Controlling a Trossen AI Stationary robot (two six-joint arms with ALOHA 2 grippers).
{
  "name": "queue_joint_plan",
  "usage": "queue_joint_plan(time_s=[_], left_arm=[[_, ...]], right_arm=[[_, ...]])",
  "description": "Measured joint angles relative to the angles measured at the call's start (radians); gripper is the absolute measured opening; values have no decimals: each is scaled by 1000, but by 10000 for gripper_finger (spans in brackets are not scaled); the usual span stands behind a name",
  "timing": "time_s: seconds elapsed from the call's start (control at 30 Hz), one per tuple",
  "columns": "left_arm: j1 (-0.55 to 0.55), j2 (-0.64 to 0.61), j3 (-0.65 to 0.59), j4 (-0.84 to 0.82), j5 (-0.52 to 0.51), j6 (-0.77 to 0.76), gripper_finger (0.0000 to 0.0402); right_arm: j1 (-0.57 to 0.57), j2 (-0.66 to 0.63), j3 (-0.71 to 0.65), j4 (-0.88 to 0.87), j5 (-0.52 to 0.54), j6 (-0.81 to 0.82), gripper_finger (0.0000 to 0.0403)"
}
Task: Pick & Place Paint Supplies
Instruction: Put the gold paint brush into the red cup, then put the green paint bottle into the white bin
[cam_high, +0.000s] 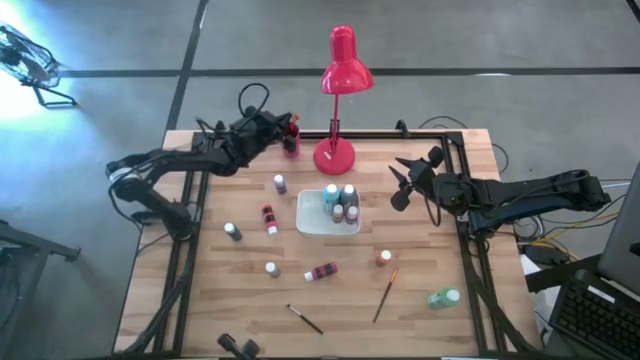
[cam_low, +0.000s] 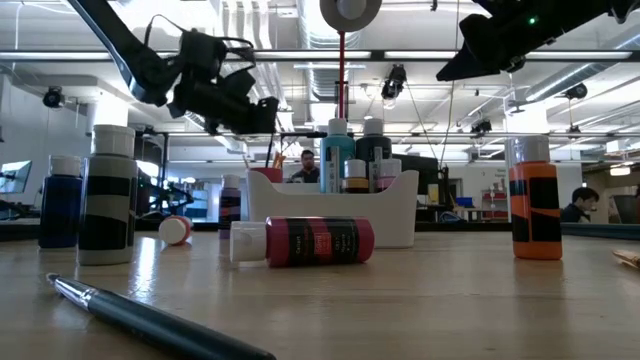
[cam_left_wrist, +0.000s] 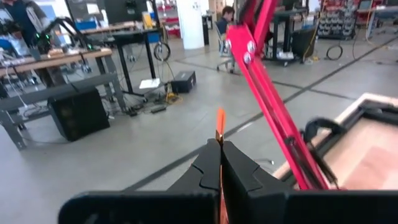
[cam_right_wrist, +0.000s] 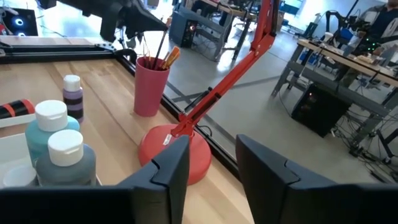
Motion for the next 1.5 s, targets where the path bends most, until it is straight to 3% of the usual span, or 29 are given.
queue_joint_plan(time_s=[0.53,0.87,1.1,1.5], left_arm=[[6,25,-72,0,-10,-30,3],[22,25,-71,-18,-7,-25,41],[24,25,-65,-19,12,-2,67],[28,-4,-48,-33,19,-1,149]], right_arm=[[0,0,0,1,0,0,98],[0,0,0,1,0,-6,92],[0,0,0,1,0,-6,115],[0,0,0,1,0,-6,151]])
